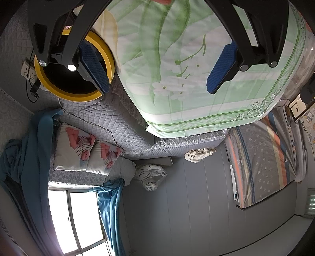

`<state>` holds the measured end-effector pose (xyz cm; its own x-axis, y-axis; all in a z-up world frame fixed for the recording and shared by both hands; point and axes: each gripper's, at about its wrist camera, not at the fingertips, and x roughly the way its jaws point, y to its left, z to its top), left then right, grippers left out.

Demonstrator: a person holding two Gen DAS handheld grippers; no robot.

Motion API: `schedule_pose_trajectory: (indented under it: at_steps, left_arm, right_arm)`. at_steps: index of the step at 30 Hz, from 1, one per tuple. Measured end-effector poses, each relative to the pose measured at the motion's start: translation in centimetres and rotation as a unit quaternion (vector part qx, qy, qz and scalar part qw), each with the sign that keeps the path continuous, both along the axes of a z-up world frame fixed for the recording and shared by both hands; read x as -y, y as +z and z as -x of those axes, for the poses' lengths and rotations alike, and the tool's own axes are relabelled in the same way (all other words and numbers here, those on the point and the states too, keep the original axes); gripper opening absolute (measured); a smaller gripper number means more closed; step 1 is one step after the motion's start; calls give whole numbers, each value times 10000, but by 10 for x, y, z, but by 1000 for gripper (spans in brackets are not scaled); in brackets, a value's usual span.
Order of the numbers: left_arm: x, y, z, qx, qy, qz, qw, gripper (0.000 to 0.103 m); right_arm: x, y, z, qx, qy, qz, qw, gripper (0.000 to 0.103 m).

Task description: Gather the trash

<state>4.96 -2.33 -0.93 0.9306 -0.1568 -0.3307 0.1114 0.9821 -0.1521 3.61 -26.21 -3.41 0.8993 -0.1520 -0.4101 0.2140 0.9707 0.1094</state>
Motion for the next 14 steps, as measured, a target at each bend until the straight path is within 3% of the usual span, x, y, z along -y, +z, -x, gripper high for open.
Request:
schedule_pose_trajectory:
  at_steps: [14]
  left_arm:
    - [-1,0,-2,-56,22,32,10000,95]
  right_arm:
    - [0,-2,-1,-30,4,-11,10000,94]
